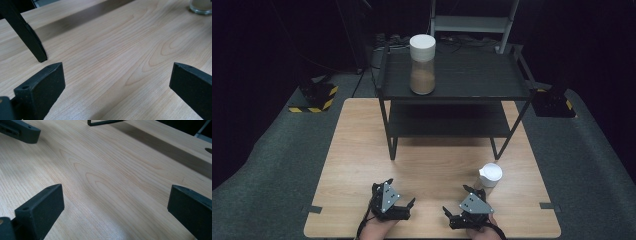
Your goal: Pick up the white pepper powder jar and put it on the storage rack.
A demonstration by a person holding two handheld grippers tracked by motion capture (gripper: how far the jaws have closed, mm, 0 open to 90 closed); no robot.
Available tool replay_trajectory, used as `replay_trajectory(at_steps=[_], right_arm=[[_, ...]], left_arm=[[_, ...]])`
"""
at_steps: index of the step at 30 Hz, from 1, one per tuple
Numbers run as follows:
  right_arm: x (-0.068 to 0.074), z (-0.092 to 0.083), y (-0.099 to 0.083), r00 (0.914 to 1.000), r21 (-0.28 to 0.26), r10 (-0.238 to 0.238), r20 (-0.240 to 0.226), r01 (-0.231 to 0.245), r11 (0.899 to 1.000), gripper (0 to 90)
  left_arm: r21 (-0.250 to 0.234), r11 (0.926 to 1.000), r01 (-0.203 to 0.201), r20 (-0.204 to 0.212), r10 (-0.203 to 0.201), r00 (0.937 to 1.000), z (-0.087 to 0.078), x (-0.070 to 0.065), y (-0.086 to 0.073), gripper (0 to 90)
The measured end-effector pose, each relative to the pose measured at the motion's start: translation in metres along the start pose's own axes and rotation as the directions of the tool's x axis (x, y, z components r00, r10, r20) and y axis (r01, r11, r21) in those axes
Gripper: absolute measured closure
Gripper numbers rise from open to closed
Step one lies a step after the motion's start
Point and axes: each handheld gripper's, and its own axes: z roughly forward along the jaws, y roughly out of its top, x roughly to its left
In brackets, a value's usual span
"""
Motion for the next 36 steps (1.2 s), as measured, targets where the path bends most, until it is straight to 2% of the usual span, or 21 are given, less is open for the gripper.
replay_trajectory(at_steps=[4,7,15,19,24,26,31,36], right_arm=[[0.000,0.002,0.003,0.9998,0.018,-0.014,-0.010,0.014,1.000,0.0],[-0.001,0.001,0.002,0.9995,0.011,-0.024,-0.018,0.024,1.000,0.0],[-0.006,-0.001,-0.002,0.9994,-0.013,-0.005,-0.033,0.005,1.000,0.0],[-0.007,-0.001,-0.004,0.9994,-0.020,0.013,-0.032,-0.014,1.000,0.0],[-0.007,-0.003,-0.006,0.9996,-0.050,0.012,-0.027,-0.013,0.999,0.0],[-0.007,-0.004,-0.009,0.9995,-0.085,0.017,-0.027,-0.019,0.996,0.0],[-0.006,-0.009,-0.010,0.9993,-0.133,0.029,-0.025,-0.032,0.991,0.0],[-0.003,-0.015,-0.008,0.9997,-0.162,0.018,-0.017,-0.020,0.987,0.0]], left_arm=[[0.020,0.9997,-0.015,0.003,0.015,0.9999,0.000,0.000,0.003,0.7],[0.029,0.9993,-0.024,-0.001,0.024,0.9997,0.000,-0.002,0.004,0.7],[0.051,0.9964,-0.067,-0.002,0.067,0.9977,0.001,-0.006,0.007,0.7],[0.050,0.9965,-0.067,-0.002,0.067,0.9977,0.001,-0.006,0.007,0.7],[0.047,0.9968,-0.065,-0.002,0.065,0.9979,0.001,-0.006,0.007,0.7],[0.050,0.9970,-0.059,-0.004,0.059,0.9982,0.001,-0.006,0.007,0.7],[0.047,0.9971,-0.060,-0.002,0.060,0.9982,0.001,-0.006,0.007,0.7],[0.046,0.9973,-0.058,-0.003,0.058,0.9983,0.001,-0.006,0.006,0.7]])
